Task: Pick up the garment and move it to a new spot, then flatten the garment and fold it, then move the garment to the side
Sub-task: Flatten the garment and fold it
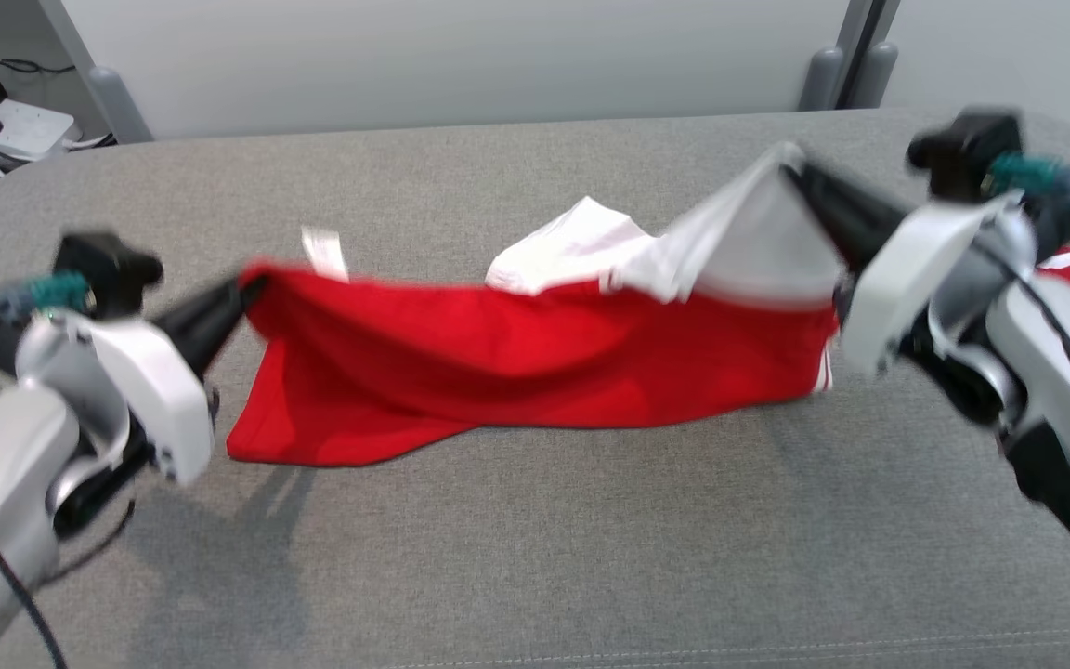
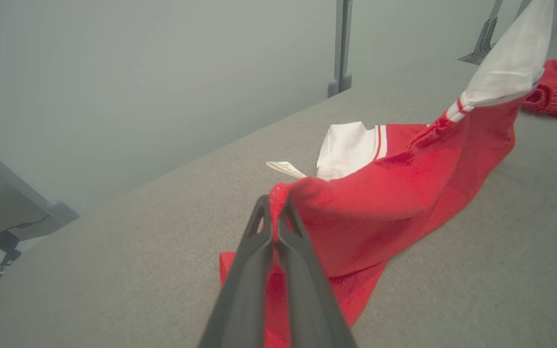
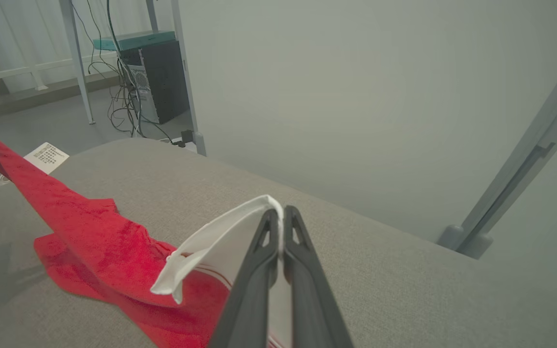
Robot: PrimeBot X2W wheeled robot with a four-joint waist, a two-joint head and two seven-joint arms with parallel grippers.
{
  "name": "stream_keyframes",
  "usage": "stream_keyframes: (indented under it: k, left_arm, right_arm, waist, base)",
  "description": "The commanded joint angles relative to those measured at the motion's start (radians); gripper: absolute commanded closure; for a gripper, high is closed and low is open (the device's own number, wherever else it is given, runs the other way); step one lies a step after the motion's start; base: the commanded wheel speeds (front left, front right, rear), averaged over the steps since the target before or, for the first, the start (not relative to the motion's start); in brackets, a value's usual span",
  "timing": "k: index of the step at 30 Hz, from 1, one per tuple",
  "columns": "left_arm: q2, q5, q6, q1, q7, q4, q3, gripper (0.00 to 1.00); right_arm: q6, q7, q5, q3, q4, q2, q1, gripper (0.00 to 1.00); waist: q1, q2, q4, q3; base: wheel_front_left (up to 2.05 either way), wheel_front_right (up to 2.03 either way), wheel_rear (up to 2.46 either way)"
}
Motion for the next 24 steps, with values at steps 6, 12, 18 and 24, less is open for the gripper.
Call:
stream_keyframes:
  k: [6,12,18,24]
  left_arm:
    - [0.176,-0.208,0.001,0.057,0.202,-0.186,-0.100,1.00]
    - [0.323,-0.397,0.001,0.068,0.448,-0.401,-0.160,1.00]
    - [0.369,-0.536,0.008,0.065,0.558,-0.522,-0.151,1.00]
    - [0.262,-0.602,0.045,-0.011,0.713,-0.428,-0.161,1.00]
  right_arm:
    - [-0.004,0.233,0.319,0.148,-0.253,-0.198,0.079,1.00]
    - [-0.004,0.477,0.587,0.161,-0.438,-0.365,0.113,1.00]
    - [-0.004,0.595,0.684,0.141,-0.542,-0.427,0.123,1.00]
    - [-0.004,0.637,0.571,0.162,-0.478,-0.331,0.032,1.00]
  waist:
    - [0.0000,0.0000,-0.019,-0.037]
    - [0.0000,0.0000,-0.029,-0.050]
    - [0.0000,0.0000,-0.031,0.058]
    - [0.0000,0.0000,-0.015,0.290]
  base:
    - [0.00,0.00,0.00]
    - [0.00,0.00,0.00]
    - [0.00,0.00,0.00]
    - [0.00,0.00,0.00]
